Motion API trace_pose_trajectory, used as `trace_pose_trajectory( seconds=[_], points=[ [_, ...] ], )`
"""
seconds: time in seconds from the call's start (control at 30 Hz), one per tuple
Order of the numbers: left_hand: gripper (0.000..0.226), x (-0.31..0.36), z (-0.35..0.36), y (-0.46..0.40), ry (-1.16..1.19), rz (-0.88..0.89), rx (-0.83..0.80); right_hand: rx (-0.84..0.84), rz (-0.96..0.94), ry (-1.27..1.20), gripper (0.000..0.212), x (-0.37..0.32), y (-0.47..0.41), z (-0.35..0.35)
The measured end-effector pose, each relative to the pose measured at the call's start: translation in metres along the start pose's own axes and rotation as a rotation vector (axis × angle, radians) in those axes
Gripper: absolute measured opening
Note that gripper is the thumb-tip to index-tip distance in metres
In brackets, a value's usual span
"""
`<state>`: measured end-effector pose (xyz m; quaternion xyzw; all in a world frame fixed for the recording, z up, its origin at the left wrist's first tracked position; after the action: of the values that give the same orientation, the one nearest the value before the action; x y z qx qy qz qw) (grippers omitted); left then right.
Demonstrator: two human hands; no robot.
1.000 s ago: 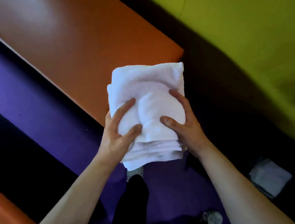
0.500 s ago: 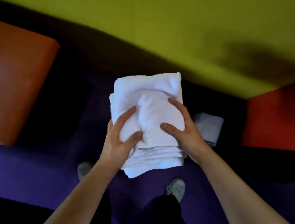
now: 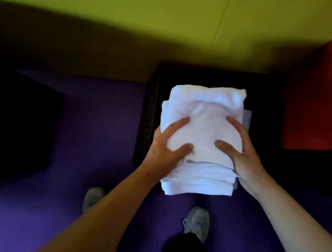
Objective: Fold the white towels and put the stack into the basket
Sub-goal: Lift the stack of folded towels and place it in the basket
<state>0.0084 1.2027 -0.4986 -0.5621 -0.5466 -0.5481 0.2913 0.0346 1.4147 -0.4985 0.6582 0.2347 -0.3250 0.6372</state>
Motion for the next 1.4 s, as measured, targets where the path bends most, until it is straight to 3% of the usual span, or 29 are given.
trace_pose_trajectory(
  seconds=[0.27,0.43,0.57,0.67,0.77,0.87,0.93,1.0,1.07,1.13,1.23,1.27,1.3,1.37,1.4],
  points=[
    [0.059,-0.095,0.020,-0.095,-0.094,0.017,-0.005,0.017,-0.078,-0.052,0.066,0.065,-0.137,-0.005],
    [0.061,-0.135,0.028,-0.117,-0.162,0.043,0.019,0.020,-0.121,0.013,0.068,0.097,-0.186,-0.007],
    [0.065,-0.177,0.047,-0.129,-0.391,0.011,-0.061,0.105,-0.126,0.198,0.068,0.124,-0.227,0.010],
    [0.090,-0.204,0.069,-0.133,-0.320,-0.177,0.063,0.118,-0.080,0.565,0.080,0.148,-0.247,0.020],
    [0.094,-0.213,0.082,-0.135,-0.223,-0.346,0.077,0.184,-0.083,0.691,0.086,0.154,-0.247,0.016],
    [0.087,-0.217,0.082,-0.138,-0.071,-0.290,0.123,0.265,-0.120,0.617,0.084,0.143,-0.240,0.009],
    [0.073,-0.221,0.080,-0.133,-0.124,-0.203,0.081,0.268,-0.124,0.600,0.078,0.136,-0.229,0.008],
    [0.072,-0.211,0.076,-0.144,-0.013,-0.287,0.029,0.305,-0.148,0.703,0.072,0.131,-0.220,0.007],
    [0.081,-0.225,0.071,-0.152,-0.168,-0.266,-0.067,0.438,-0.310,1.027,0.072,0.125,-0.216,0.009],
    [0.078,-0.228,0.066,-0.161,-0.291,-0.218,-0.092,0.428,-0.426,1.280,0.081,0.128,-0.226,0.016],
    [0.065,-0.209,0.068,-0.167,-0.306,-0.089,0.053,0.255,-0.340,1.318,0.091,0.143,-0.243,0.021],
    [0.065,-0.206,0.069,-0.166,-0.423,-0.006,0.112,0.232,-0.325,1.312,0.092,0.146,-0.247,0.023],
    [0.067,-0.201,0.069,-0.165,-0.614,0.145,0.078,0.222,-0.328,1.307,0.094,0.146,-0.250,0.025],
    [0.073,-0.190,0.073,-0.161,-1.070,0.367,-0.148,0.205,-0.328,1.271,0.097,0.145,-0.250,0.029],
    [0.076,-0.195,0.073,-0.164,-1.177,0.333,-0.259,0.185,-0.318,1.241,0.099,0.145,-0.250,0.031]
  ],
)
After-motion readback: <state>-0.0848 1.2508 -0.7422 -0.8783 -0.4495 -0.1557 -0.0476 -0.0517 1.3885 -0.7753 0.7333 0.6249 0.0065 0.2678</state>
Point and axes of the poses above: each hand's wrist, its own y-axis away from the middle knuckle, its own z-axis out of the palm, x = y × z, the point moved 2 cm from there along -y, towards the middle knuckle, and after that the axes turned 11 degrees about z, right-handed, at the moved point
